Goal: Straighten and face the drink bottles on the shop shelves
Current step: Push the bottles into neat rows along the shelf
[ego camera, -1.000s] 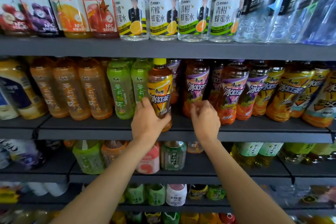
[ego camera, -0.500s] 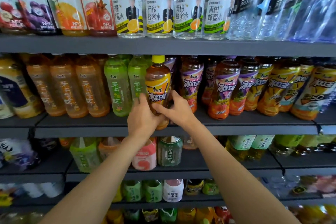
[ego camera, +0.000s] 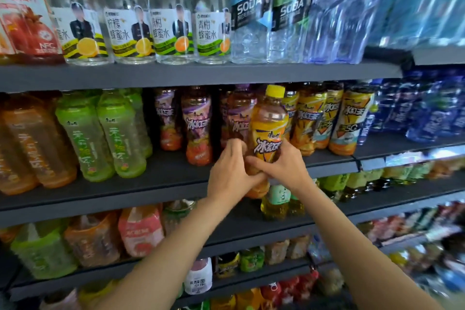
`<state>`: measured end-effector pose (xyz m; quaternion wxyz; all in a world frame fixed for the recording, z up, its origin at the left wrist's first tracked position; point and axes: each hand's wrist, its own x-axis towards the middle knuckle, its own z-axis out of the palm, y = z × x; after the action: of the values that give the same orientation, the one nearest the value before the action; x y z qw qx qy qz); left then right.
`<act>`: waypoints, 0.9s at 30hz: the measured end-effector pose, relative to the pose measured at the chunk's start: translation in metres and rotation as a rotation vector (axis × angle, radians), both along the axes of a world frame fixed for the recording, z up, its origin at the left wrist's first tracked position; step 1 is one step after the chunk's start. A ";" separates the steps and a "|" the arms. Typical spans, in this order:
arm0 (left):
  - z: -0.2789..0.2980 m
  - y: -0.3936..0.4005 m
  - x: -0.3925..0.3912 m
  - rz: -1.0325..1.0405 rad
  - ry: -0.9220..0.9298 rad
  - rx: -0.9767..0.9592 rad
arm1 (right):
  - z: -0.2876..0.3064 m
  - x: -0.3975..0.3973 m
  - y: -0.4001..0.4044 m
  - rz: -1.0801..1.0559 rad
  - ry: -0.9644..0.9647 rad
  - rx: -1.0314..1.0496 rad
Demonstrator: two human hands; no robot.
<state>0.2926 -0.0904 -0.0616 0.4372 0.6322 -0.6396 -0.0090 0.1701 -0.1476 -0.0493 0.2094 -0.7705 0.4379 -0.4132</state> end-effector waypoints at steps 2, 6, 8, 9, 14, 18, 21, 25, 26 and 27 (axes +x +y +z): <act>0.002 -0.017 -0.016 -0.045 -0.019 -0.052 | -0.001 -0.028 -0.014 -0.071 0.029 -0.023; -0.007 -0.039 -0.027 0.180 0.083 -0.204 | -0.002 -0.066 -0.048 -0.219 0.089 -0.019; -0.014 -0.044 -0.025 0.326 0.165 -0.224 | 0.000 -0.069 -0.064 -0.249 0.089 0.030; -0.016 -0.045 -0.024 0.382 0.180 -0.207 | 0.003 -0.067 -0.071 -0.256 0.117 0.045; -0.022 -0.053 -0.020 0.485 0.219 -0.111 | 0.010 -0.047 -0.087 -0.293 0.237 0.095; -0.027 -0.061 -0.020 0.432 0.205 -0.023 | 0.008 -0.037 -0.091 -0.340 0.241 0.097; -0.026 -0.068 -0.021 0.453 0.226 0.016 | 0.009 -0.032 -0.092 -0.354 0.262 0.107; -0.025 -0.075 -0.017 0.482 0.256 0.049 | 0.010 -0.031 -0.090 -0.352 0.241 0.122; -0.026 -0.075 -0.015 0.467 0.259 0.057 | 0.008 -0.033 -0.087 -0.353 0.185 0.113; -0.027 -0.075 -0.014 0.447 0.260 0.055 | 0.005 -0.034 -0.081 -0.366 0.101 0.069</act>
<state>0.2787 -0.1653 -0.0890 0.4894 0.7631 -0.4220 -0.0105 0.1356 -0.2288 -0.0444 0.1351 -0.6901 0.5945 -0.3899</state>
